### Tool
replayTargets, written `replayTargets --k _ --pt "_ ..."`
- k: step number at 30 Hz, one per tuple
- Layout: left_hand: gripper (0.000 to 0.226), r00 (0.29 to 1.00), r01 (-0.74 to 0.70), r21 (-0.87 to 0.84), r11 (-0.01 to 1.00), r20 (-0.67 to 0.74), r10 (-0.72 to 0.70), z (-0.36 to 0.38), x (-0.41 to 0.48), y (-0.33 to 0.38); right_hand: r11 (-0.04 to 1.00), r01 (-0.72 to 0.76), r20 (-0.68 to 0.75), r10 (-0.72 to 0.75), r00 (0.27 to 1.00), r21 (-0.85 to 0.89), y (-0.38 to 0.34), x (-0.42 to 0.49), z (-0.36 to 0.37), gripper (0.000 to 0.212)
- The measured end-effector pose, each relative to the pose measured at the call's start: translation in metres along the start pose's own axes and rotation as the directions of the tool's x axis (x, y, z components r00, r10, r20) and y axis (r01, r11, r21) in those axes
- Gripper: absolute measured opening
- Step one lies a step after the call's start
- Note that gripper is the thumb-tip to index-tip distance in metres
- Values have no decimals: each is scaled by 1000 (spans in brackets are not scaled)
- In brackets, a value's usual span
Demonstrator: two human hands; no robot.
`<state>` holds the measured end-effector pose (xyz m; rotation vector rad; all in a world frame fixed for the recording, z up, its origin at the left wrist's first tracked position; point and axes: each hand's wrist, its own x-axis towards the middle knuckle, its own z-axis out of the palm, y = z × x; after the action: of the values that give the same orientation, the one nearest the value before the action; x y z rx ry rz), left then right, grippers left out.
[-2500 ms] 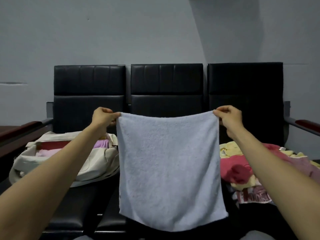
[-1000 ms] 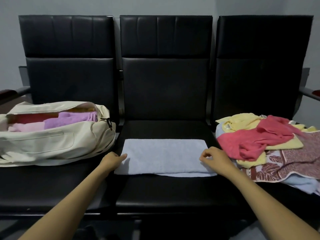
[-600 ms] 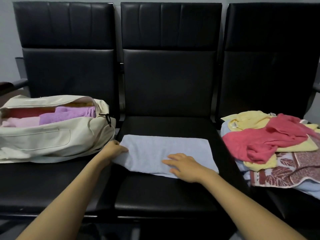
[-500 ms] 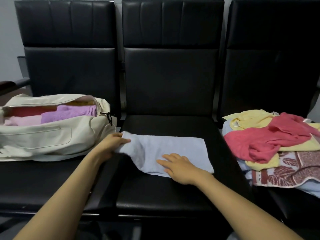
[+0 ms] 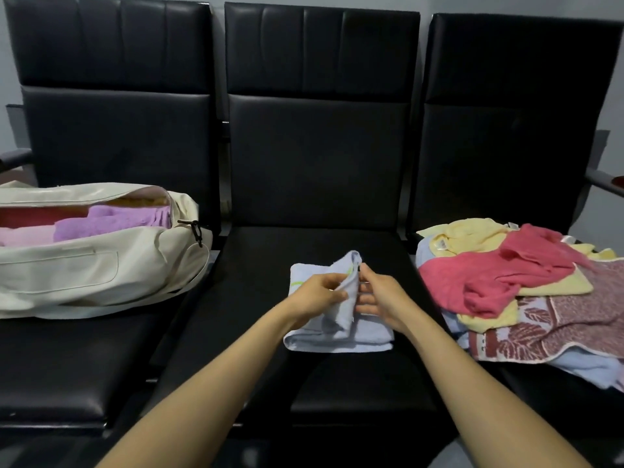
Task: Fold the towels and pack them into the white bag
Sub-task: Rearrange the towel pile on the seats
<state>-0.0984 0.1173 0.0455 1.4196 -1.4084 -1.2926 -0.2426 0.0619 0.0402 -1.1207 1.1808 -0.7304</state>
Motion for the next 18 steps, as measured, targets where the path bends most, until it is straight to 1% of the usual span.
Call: replayTargets --k 2,5,7,10,11,12,13,14,15,16,17,18 --pt "31 998 28 -68 997 59 -24 6 2 0 1000 -11 -15 10 1000 -10 1 2 -8 36" --pt "28 995 50 -59 997 89 -44 8 5 -1 990 37 -46 -44 998 -137 3 3 -18 19" --pt "25 997 59 -60 996 44 -57 4 5 -2 963 64 -88 -90 992 -262 5 4 -22 19" --pt "20 991 90 -112 990 -92 -101 -5 4 -6 888 92 -165 -184 969 -452 2 6 -25 23" --pt "20 979 104 -83 991 -166 -117 -10 5 -9 846 85 -175 -205 963 -527 1 5 -25 24" --pt "21 957 132 36 991 -267 -118 -15 8 -14 786 70 -167 -216 962 -614 1 6 -26 25" --pt "24 926 183 208 961 -364 -97 -20 11 -20 704 53 -136 -209 968 -708 3 6 -27 23" --pt "28 902 246 350 904 -425 -81 -25 12 -25 607 31 -103 -185 977 -794 5 5 -27 20" --pt "34 883 311 435 845 -461 -87 -28 12 -30 510 8 -88 -163 983 -860 7 4 -26 19" --pt "41 867 372 454 809 -482 -128 -30 11 -32 442 -13 -91 -156 983 -897 8 4 -26 20" --pt "45 852 423 427 799 -488 -190 -31 11 -34 409 -26 -100 -161 982 -912 10 4 -25 23" --pt "43 845 445 376 813 -476 -243 -32 10 -35 412 -41 -115 -157 981 -910 12 6 -25 28"
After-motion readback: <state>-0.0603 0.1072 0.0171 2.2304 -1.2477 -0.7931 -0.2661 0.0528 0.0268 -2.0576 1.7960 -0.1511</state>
